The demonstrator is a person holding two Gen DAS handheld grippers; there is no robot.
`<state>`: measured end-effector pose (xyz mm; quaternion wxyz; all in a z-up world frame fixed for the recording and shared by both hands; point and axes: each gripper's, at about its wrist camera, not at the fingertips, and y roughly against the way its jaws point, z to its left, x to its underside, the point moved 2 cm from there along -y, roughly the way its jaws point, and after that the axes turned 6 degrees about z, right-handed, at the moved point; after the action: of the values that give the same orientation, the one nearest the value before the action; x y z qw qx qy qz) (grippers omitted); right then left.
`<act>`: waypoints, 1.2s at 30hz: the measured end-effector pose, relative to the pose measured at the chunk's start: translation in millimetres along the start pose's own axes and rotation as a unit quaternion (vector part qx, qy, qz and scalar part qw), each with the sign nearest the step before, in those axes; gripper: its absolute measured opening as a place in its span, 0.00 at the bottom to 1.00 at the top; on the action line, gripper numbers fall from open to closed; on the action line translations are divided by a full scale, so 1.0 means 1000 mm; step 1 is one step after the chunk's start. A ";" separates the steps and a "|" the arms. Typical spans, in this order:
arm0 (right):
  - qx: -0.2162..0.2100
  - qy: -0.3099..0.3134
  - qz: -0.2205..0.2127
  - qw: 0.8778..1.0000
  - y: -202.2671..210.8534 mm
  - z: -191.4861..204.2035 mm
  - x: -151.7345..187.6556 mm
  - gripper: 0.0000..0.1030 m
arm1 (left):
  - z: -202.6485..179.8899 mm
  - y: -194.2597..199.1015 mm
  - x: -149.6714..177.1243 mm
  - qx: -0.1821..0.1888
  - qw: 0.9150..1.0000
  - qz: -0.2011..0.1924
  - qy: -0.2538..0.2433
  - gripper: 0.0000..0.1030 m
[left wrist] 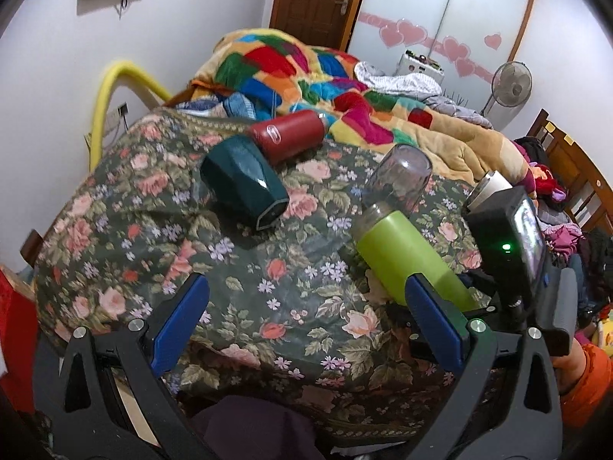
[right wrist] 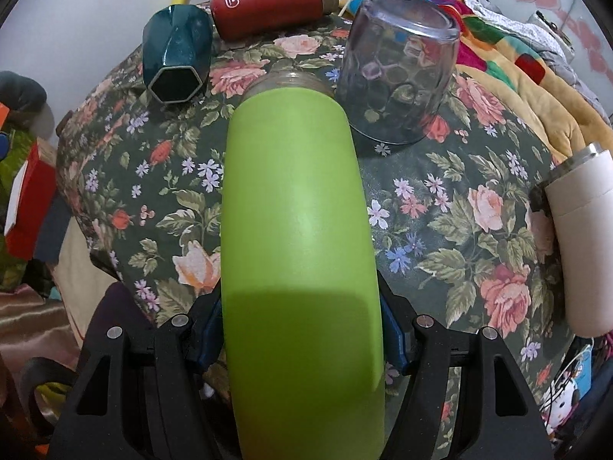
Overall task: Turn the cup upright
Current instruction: 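Close the right gripper around the lime-green cup's body, then lift the lime-green cup and rotate it upright with the right gripper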
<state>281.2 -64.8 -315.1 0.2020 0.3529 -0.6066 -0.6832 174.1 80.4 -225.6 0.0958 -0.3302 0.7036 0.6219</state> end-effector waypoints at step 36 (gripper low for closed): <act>0.090 -0.102 -0.223 0.965 0.153 -0.041 0.105 0.69 | -0.078 -0.101 -0.015 0.085 0.977 0.192 0.041 0.90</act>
<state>217.9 -194.6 -191.9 -0.0507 0.4244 -0.5887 -0.6861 266.2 11.3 -283.3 -0.0264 -0.2049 0.8076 0.5523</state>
